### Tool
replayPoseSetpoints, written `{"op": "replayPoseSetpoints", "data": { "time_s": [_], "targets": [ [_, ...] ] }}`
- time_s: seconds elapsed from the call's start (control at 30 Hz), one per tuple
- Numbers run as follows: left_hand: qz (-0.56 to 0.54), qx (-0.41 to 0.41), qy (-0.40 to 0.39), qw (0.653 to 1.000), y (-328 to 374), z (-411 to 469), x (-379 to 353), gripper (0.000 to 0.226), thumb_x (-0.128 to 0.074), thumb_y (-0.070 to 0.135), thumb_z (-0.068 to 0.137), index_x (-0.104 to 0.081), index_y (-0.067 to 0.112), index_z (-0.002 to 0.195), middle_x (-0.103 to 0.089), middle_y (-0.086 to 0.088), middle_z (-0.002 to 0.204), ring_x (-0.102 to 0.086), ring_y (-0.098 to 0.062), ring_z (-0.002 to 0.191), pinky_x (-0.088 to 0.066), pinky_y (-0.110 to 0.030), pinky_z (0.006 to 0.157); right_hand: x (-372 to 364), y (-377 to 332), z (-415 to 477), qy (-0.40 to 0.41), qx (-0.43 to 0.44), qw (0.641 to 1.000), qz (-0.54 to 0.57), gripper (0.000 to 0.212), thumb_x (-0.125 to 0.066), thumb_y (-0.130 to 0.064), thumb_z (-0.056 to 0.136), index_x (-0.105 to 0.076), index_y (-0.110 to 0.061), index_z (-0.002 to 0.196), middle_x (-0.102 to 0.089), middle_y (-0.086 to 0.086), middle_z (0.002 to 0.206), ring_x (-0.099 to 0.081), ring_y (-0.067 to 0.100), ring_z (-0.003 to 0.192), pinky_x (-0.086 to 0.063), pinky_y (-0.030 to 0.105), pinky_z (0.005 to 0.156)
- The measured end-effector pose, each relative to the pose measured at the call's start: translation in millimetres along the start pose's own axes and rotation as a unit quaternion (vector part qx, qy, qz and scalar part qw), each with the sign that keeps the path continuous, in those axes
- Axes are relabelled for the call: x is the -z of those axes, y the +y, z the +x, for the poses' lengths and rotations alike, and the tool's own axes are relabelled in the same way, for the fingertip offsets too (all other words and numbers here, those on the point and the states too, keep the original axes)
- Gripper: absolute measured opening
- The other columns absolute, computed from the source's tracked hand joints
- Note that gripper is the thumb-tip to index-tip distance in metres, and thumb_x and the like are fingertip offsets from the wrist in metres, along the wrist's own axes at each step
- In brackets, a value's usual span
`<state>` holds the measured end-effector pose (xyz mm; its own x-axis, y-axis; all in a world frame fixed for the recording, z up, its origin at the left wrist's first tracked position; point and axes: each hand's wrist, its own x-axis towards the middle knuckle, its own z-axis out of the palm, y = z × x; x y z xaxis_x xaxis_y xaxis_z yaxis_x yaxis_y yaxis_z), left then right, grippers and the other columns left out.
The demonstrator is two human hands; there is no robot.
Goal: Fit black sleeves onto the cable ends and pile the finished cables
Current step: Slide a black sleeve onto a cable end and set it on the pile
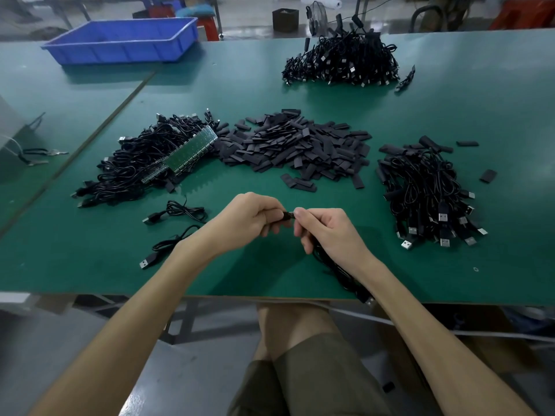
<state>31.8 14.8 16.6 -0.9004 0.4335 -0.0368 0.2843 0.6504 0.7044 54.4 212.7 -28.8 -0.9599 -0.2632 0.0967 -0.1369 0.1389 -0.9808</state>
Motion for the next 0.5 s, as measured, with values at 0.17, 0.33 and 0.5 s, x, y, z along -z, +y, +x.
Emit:
{"op": "replayPoseSetpoints", "data": {
  "time_s": [0.17,0.33,0.5],
  "targets": [
    [0.041,0.019,0.032,0.998,-5.4,1.0,5.8,0.036,-0.05,0.012,0.105,-0.061,0.029,0.076,-0.062,0.007,0.066,-0.048,0.0,0.054,-0.036,-0.014,0.054,-1.6,3.1,0.6,-0.003,0.0,1.0,-0.013,0.036,-0.061,-0.041,0.103,-0.075,-0.015,0.084,-0.069,0.003,0.059,-0.055,0.012,0.057,-0.046,0.025,0.068],
    [0.052,0.017,0.004,0.999,-8.6,-2.6,10.8,0.033,-0.05,0.011,0.104,-0.064,0.028,0.08,-0.062,0.01,0.061,-0.047,-0.001,0.051,-0.037,-0.016,0.053,-1.8,8.1,2.7,-0.002,0.01,1.0,0.005,0.005,-0.072,-0.022,0.097,-0.072,-0.018,0.099,-0.075,0.004,0.075,-0.067,0.013,0.072,-0.054,0.027,0.07],
    [0.038,-0.028,0.011,0.999,-10.4,-8.5,8.1,0.008,-0.067,0.017,0.097,-0.069,0.025,0.096,-0.068,0.013,0.079,-0.058,-0.002,0.066,-0.045,-0.015,0.066,-1.4,10.1,2.4,0.02,0.005,1.0,0.011,0.007,-0.07,-0.017,0.098,-0.072,-0.014,0.093,-0.076,0.002,0.075,-0.066,0.005,0.067,-0.051,0.018,0.064]
  ]
}}
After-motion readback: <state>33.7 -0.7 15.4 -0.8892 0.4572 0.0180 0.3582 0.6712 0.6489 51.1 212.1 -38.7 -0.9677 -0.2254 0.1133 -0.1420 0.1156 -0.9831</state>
